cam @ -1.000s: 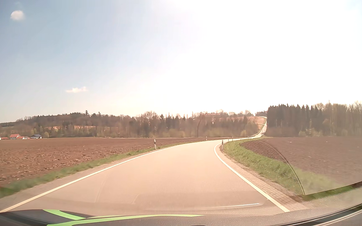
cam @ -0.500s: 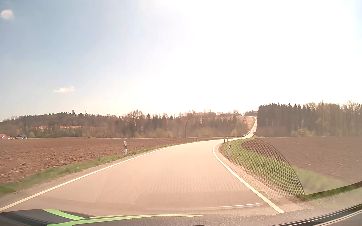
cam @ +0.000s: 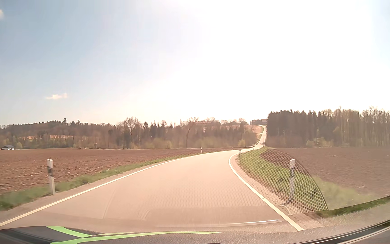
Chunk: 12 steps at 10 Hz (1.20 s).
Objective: Follow the waypoints while adhering to traffic rules and regulations
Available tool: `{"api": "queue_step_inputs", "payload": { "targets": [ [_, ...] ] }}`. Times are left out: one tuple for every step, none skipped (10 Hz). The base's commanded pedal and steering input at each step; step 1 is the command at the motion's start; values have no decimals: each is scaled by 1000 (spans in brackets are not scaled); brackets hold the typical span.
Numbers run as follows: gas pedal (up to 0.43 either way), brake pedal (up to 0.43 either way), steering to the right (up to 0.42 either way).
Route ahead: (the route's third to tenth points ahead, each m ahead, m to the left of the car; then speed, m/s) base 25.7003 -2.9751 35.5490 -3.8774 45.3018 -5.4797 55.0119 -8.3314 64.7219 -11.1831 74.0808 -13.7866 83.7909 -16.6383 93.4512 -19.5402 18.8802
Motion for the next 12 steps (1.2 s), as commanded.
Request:
{"api": "queue_step_inputs", "payload": {
  "targets": [
    [240, 0, 26],
    [240, 0, 26],
    [240, 0, 26],
    [240, 0, 26],
    [240, 0, 26],
    [240, 0, 26],
    [240, 0, 26],
    [240, 0, 26],
    [240, 0, 26],
    [240, 0, 26],
    [240, 0, 26],
    [240, 0, 26]
  ]
}}
